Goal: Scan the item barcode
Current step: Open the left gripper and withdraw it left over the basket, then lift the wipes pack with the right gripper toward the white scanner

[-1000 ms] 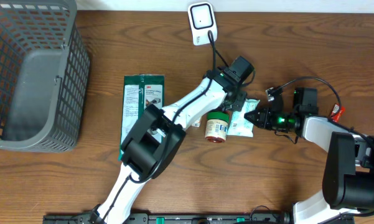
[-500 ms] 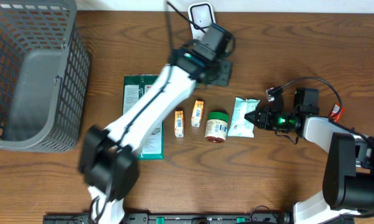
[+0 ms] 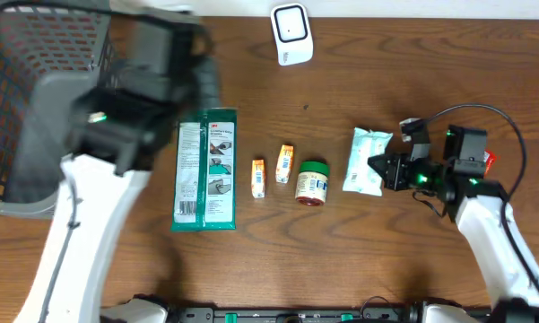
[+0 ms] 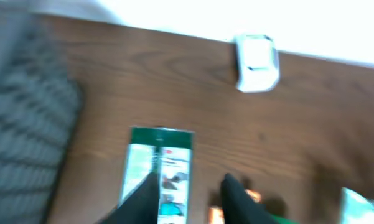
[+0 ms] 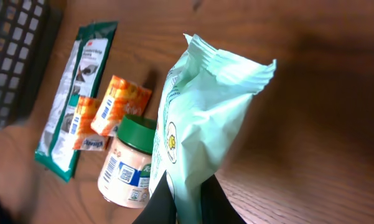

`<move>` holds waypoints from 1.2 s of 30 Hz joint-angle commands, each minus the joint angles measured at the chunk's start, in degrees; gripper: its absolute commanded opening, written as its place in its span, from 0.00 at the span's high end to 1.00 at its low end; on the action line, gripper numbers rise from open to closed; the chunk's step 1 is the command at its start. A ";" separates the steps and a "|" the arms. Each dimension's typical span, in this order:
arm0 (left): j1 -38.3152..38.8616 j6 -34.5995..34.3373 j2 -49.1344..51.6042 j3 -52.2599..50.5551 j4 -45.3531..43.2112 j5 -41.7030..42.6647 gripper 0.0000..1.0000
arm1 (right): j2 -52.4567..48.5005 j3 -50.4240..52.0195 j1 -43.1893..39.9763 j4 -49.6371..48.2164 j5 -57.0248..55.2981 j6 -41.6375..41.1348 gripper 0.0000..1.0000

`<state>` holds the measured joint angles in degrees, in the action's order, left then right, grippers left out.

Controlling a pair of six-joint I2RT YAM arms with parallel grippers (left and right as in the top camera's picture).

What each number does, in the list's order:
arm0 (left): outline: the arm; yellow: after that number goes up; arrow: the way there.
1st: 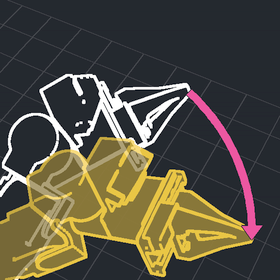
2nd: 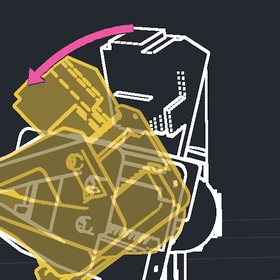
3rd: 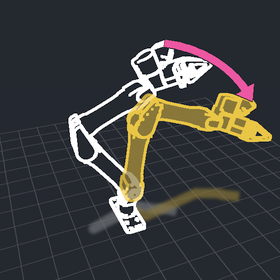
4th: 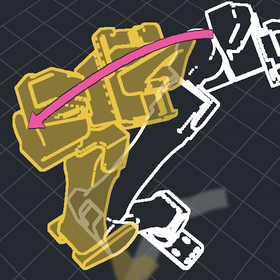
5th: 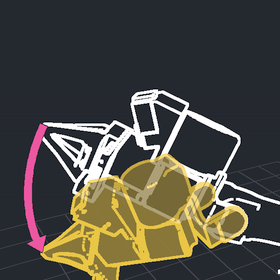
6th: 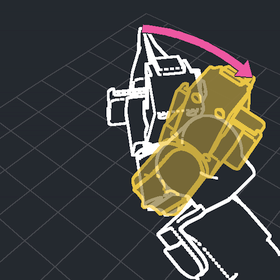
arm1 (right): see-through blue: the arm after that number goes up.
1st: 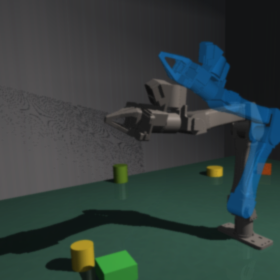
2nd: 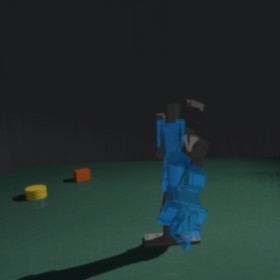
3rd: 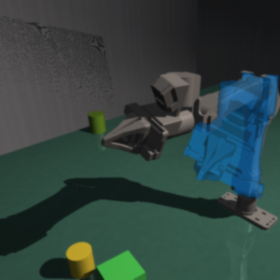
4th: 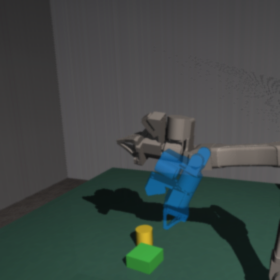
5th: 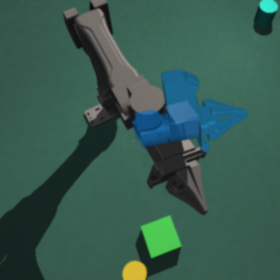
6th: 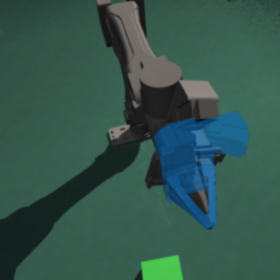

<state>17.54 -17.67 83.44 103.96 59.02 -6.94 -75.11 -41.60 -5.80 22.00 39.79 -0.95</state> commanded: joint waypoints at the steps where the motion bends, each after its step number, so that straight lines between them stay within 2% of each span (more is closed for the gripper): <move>1: -4.92 0.39 -1.20 0.02 1.38 -1.68 0.61 | 3.74 0.02 1.38 0.59 -3.21 1.25 0.99; 2: -6.34 0.42 -1.40 0.02 1.86 -1.66 0.60 | 4.33 0.02 1.75 0.81 -3.82 1.25 0.99; 5: -10.12 0.42 -1.53 0.02 3.23 -1.46 0.48 | 4.66 0.02 3.56 1.01 -6.75 1.27 0.99; 8: -12.44 0.42 -1.16 0.02 4.33 -0.48 0.48 | 4.61 0.02 6.21 0.96 -11.06 1.31 0.99; 10: -12.98 0.42 -1.03 0.02 4.63 0.26 0.41 | 4.61 0.02 7.93 0.66 -12.87 1.31 0.99; 11: -12.98 0.42 -1.03 0.02 4.81 0.22 0.35 | 4.63 0.00 8.72 0.44 -13.16 1.29 0.99; 12: -12.98 0.42 -1.03 0.02 4.90 0.24 0.16 | 4.63 -0.11 9.51 0.07 -13.20 1.25 0.99; 21: -12.98 0.42 -1.03 0.02 6.95 0.26 0.15 | 5.14 -5.11 11.15 3.82 -10.78 0.96 0.99; 24: -12.98 0.42 -1.03 0.02 6.95 0.26 0.15 | 5.14 -7.21 11.08 3.04 -1.92 -1.22 0.99; 30: -12.98 0.39 -1.03 0.02 6.95 0.26 0.15 | 5.14 -9.64 11.08 -3.32 15.89 -11.13 0.99; 36: -12.98 0.42 -1.03 0.02 6.95 0.26 0.14 | 5.14 -9.64 11.04 -11.23 33.42 -24.33 0.99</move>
<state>4.75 -17.78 82.19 103.96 65.80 -6.76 -70.96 -50.00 4.73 12.75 58.37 -15.66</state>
